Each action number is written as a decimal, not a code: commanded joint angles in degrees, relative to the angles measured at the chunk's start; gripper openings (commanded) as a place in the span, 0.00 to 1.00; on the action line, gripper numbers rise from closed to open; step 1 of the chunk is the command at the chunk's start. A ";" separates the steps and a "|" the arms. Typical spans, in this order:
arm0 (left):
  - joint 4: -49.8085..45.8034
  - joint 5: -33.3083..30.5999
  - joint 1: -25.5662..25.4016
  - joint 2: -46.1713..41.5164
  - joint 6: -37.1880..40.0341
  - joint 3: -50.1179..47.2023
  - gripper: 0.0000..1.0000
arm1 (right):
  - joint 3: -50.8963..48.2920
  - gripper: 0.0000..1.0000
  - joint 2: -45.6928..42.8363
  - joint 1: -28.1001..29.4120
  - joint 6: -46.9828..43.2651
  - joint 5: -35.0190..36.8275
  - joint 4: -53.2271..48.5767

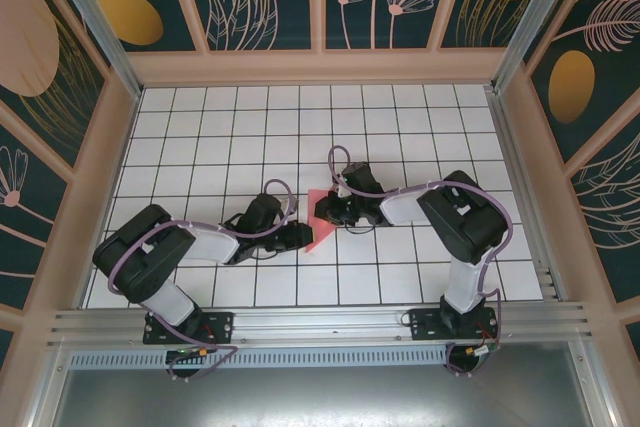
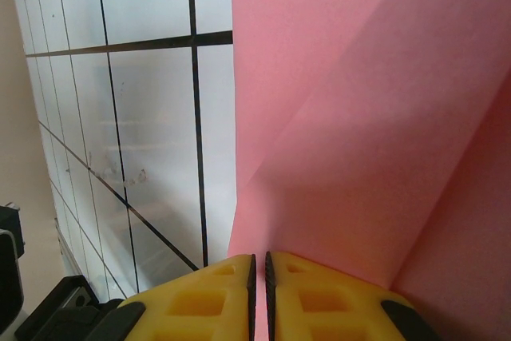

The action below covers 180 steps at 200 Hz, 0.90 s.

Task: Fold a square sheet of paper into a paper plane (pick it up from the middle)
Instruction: Fourth fold the wing at the center of the table.

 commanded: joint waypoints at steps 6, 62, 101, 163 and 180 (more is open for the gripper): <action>-6.53 0.25 -0.33 -2.82 1.06 -0.67 0.26 | 0.64 0.16 2.54 0.36 -1.35 2.75 -4.06; -9.82 -0.63 -0.34 -5.06 1.71 0.62 0.27 | 0.38 0.16 2.62 0.45 -1.54 2.92 -4.46; -8.76 -0.47 -0.45 -3.63 1.06 0.49 0.18 | 0.40 0.16 2.46 0.48 -1.64 3.04 -4.59; -10.84 -0.24 -0.42 -2.88 1.80 0.17 0.05 | 0.35 0.16 2.49 0.56 -1.65 3.21 -4.85; -10.25 0.71 -0.54 -2.15 1.84 -0.21 0.05 | 0.40 0.16 2.79 0.56 -1.57 3.17 -4.90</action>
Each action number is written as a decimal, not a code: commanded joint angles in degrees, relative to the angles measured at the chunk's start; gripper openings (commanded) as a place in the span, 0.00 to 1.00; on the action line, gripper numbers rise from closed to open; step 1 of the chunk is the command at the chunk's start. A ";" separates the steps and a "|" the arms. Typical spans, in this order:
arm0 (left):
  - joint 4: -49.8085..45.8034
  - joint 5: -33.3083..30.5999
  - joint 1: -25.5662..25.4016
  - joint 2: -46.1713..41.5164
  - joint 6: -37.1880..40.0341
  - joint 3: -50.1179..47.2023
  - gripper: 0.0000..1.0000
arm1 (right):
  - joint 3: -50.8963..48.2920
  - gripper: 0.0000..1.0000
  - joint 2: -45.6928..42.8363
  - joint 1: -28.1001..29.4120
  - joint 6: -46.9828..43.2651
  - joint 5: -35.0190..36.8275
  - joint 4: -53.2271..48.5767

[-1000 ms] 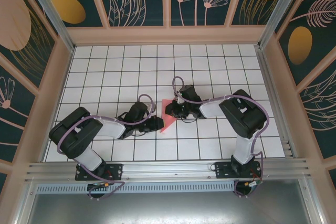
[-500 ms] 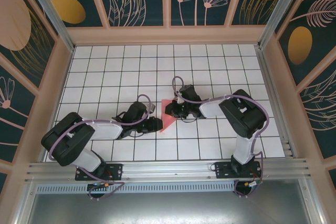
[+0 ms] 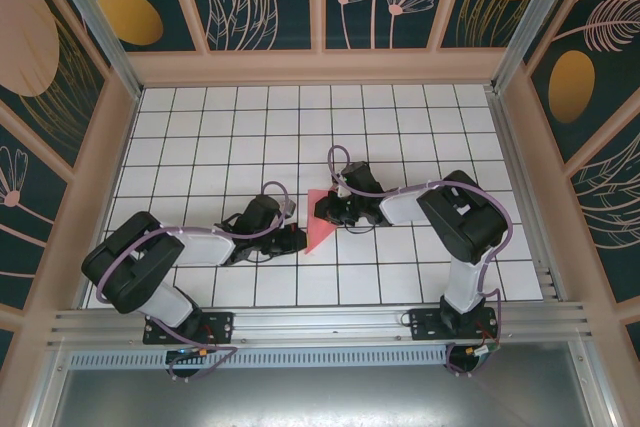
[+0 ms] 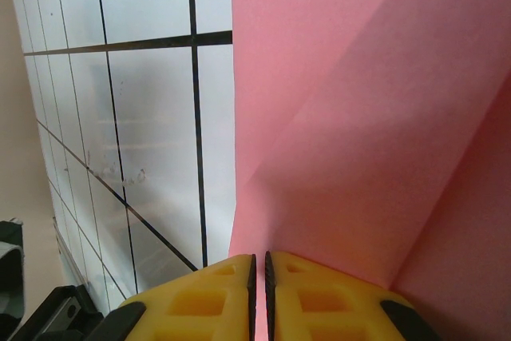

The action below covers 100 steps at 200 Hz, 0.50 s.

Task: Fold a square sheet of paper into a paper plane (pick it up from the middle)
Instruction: Fourth fold the wing at the center of the table.

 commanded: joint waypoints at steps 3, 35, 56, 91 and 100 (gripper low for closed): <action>-1.99 1.16 -0.56 1.61 1.15 -0.30 0.04 | 0.14 0.16 2.68 0.46 -1.18 3.20 -4.41; -3.00 2.43 -0.60 2.77 2.40 -0.93 0.04 | 0.36 0.16 3.33 0.54 -1.29 3.47 -5.09; -3.60 2.52 -0.56 2.83 2.56 -1.11 0.04 | 0.49 0.16 3.62 0.54 -1.34 3.57 -5.26; -4.53 3.16 -0.61 -0.56 3.06 -0.85 0.14 | 0.83 0.16 3.64 0.55 -1.42 3.80 -5.79; -4.97 3.10 -0.56 -1.49 3.13 -0.55 0.15 | 0.92 0.16 3.65 0.63 -1.51 3.91 -5.92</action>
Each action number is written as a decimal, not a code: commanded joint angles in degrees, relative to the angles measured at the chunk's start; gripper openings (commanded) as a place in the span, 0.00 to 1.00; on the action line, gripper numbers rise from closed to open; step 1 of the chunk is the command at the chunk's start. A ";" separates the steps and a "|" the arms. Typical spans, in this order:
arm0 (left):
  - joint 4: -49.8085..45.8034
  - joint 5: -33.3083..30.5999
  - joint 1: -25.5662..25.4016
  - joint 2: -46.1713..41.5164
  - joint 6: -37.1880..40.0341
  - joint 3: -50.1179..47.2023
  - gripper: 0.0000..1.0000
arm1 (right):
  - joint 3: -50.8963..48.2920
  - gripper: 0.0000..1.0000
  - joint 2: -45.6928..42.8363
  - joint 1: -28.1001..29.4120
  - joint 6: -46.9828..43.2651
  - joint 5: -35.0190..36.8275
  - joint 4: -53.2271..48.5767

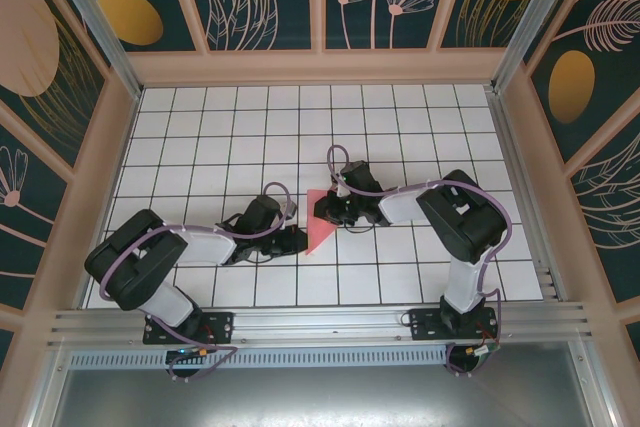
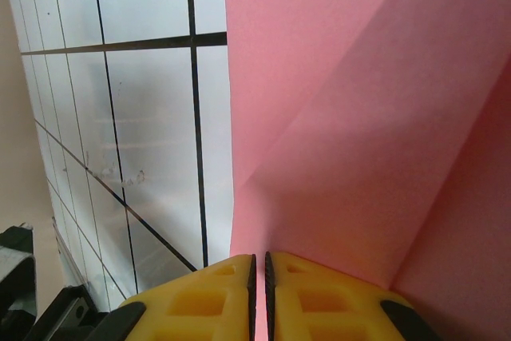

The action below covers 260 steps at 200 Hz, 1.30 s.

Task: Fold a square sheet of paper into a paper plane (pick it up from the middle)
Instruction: Fourth fold the wing at the center of the table.

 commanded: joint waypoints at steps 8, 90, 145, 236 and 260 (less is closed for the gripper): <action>-5.24 1.52 -0.64 -2.88 1.42 -0.41 0.15 | 0.12 0.16 3.27 0.59 -1.52 4.02 -5.01; -5.93 -2.16 -0.56 -6.23 0.72 0.24 0.23 | 0.04 0.16 3.34 0.74 -1.60 4.12 -5.19; -3.78 -1.98 -0.63 -4.16 0.15 0.82 0.13 | 0.02 0.16 3.39 1.00 -1.50 4.40 -5.36; -4.47 -0.57 -0.57 -0.90 1.01 0.50 0.07 | 0.04 0.16 3.54 1.00 -1.73 4.47 -5.63; -7.23 -1.73 -0.57 0.06 1.55 0.97 0.05 | -0.03 0.16 3.68 1.02 -1.64 4.49 -5.63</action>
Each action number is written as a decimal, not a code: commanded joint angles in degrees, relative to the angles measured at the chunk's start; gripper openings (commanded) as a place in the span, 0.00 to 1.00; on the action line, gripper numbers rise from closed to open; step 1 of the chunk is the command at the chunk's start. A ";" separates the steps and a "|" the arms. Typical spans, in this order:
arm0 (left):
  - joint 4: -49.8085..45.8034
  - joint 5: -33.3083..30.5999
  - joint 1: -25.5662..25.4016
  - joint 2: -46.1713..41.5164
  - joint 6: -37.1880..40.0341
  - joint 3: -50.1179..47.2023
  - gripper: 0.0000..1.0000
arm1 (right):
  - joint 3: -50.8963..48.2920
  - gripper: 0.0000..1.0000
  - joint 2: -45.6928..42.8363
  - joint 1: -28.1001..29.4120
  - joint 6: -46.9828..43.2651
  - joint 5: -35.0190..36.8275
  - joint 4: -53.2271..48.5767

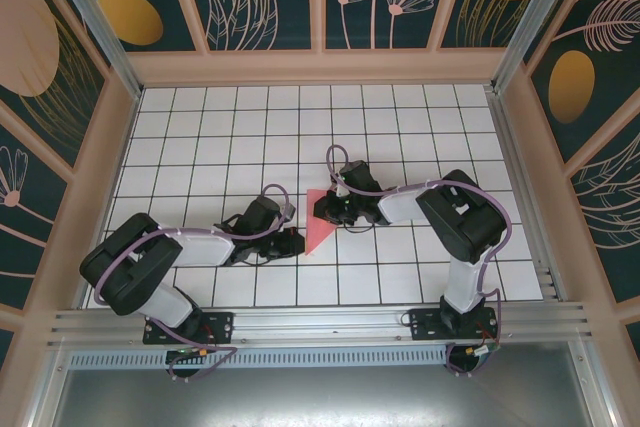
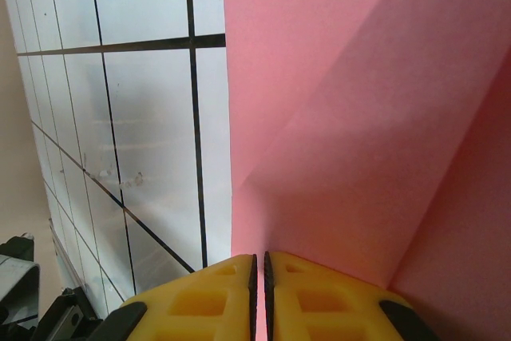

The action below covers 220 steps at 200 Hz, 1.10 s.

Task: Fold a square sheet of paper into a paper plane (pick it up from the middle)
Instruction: Fourth fold the wing at the center of the table.

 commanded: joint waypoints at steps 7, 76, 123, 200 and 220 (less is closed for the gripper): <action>-3.92 -0.84 -0.23 1.47 1.68 0.93 0.04 | -0.27 0.16 3.56 0.68 -1.65 4.05 -5.21; -7.06 -4.60 -0.30 -7.14 1.39 1.41 0.08 | -0.13 0.16 3.72 0.75 -1.91 4.49 -5.92; -2.79 -6.17 -0.23 -8.62 0.07 4.15 0.09 | -0.26 0.16 3.80 0.74 -1.83 4.57 -5.73; 8.95 -0.87 -0.29 2.97 -2.93 5.55 0.10 | -0.14 0.16 4.10 0.83 -1.82 4.36 -5.65; 9.00 0.22 -0.23 5.12 -3.17 5.01 0.10 | -0.14 0.16 4.16 0.83 -1.82 4.43 -5.74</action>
